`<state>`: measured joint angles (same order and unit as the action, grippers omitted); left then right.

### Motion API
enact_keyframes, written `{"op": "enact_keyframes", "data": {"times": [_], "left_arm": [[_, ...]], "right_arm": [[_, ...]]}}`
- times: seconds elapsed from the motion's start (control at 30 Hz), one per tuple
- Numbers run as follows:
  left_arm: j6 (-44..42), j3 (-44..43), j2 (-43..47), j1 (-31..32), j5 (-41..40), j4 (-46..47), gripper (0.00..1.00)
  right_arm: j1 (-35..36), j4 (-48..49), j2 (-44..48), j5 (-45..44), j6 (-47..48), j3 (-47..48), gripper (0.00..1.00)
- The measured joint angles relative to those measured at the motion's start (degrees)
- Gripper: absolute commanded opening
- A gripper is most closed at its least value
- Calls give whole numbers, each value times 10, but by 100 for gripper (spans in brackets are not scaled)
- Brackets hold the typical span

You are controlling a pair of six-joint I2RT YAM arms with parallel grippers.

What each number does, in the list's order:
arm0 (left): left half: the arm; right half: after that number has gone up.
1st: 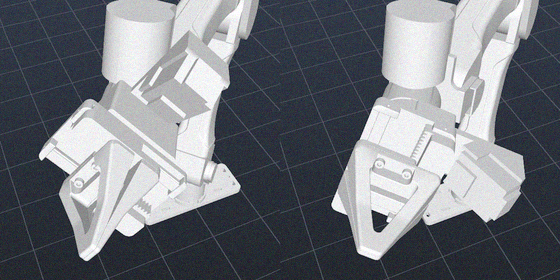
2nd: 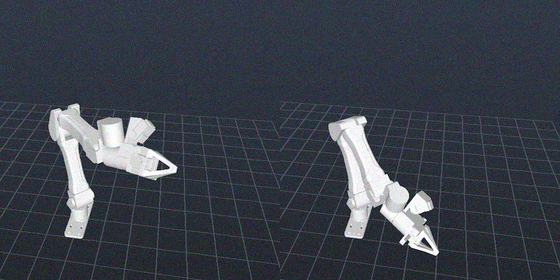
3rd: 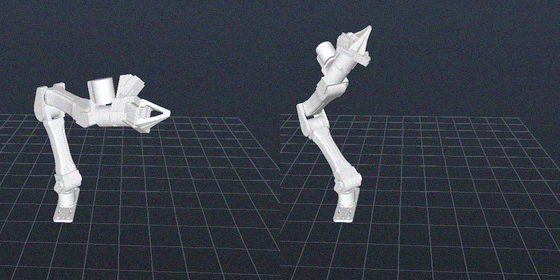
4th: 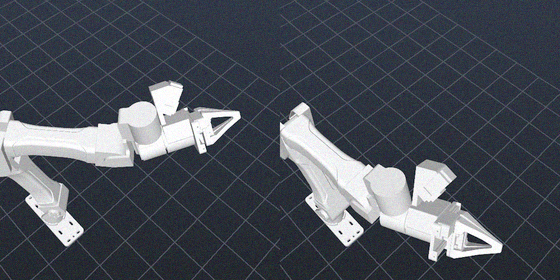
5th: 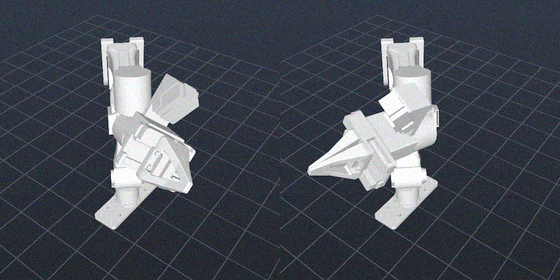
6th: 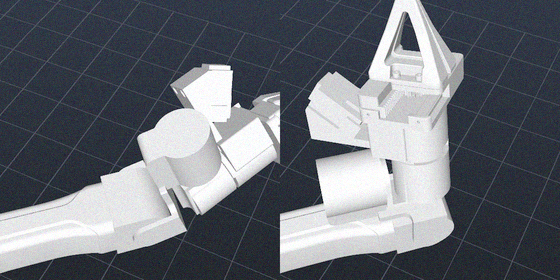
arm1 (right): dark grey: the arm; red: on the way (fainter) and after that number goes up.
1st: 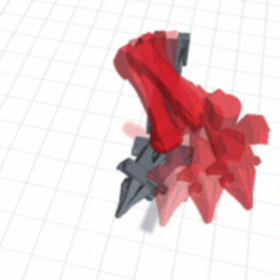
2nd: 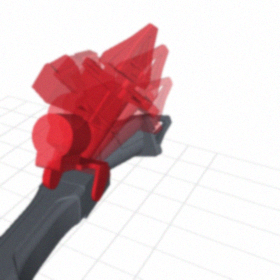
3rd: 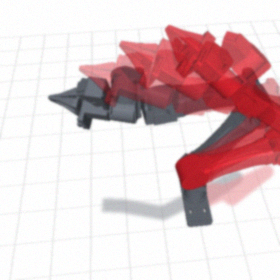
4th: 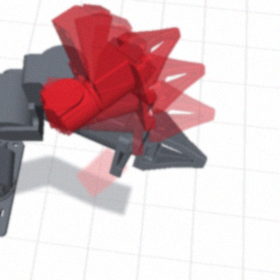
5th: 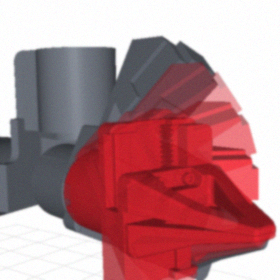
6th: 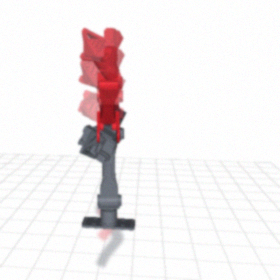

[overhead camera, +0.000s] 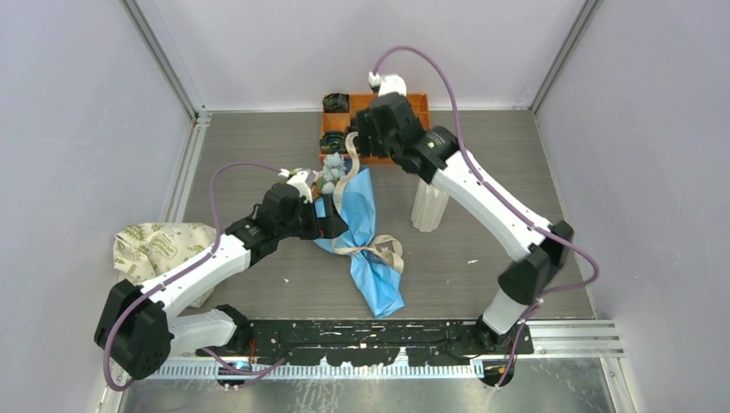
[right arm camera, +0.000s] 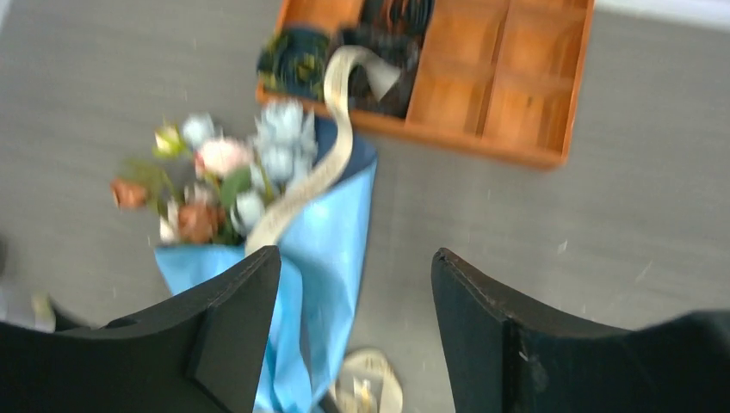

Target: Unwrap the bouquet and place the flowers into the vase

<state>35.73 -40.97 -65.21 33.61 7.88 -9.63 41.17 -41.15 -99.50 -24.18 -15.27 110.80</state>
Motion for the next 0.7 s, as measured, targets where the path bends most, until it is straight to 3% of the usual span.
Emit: {"op": "enact_keyframes", "data": {"times": [0.13,0.37,0.57,0.7], "left_arm": [[3,0,-18,25,-12,0,96],[16,-19,-63,89,-53,-2,95],[38,-32,-146,110,-91,0,94],[49,-35,-196,110,-113,-1,93]], "right_arm": [[32,0,113,12,-31,-165,66],[91,16,240,29,-108,-370,53],[106,27,256,42,-165,-499,55],[143,43,242,58,-184,-525,55]]}}
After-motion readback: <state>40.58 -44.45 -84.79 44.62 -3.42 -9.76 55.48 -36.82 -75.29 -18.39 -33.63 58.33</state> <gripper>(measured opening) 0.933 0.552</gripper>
